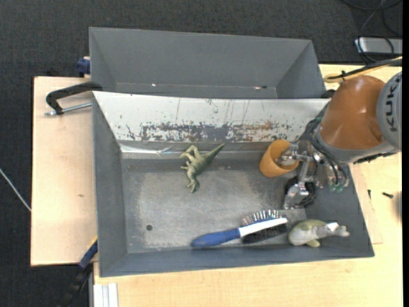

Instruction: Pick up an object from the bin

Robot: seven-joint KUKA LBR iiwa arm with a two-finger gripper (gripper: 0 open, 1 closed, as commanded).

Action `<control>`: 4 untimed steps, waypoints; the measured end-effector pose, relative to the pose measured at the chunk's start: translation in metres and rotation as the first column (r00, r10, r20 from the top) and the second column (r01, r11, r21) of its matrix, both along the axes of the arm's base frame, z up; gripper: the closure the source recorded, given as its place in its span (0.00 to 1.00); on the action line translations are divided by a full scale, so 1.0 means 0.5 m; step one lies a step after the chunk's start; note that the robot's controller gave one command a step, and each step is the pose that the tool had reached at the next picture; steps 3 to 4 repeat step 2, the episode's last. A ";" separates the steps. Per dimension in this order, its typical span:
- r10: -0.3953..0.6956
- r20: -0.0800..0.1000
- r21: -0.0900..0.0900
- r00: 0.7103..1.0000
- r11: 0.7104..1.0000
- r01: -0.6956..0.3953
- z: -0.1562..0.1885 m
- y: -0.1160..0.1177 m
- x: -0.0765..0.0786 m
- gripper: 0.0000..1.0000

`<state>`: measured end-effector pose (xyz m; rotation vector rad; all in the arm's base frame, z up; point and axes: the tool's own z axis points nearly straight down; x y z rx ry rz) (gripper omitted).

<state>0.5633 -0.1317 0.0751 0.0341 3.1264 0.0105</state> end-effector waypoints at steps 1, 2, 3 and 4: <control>-0.001 0.009 -0.003 1.000 1.000 0.001 0.006 -0.001 0.005 1.00; 0.000 0.001 -0.009 1.000 1.000 0.000 0.343 0.001 0.013 1.00; 0.000 0.001 -0.009 1.000 1.000 0.000 0.343 0.001 0.013 1.00; 0.000 0.001 -0.009 1.000 1.000 0.000 0.343 0.001 0.013 1.00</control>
Offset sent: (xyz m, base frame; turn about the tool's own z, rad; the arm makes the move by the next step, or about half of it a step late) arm 0.0000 0.0000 0.0000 0.0000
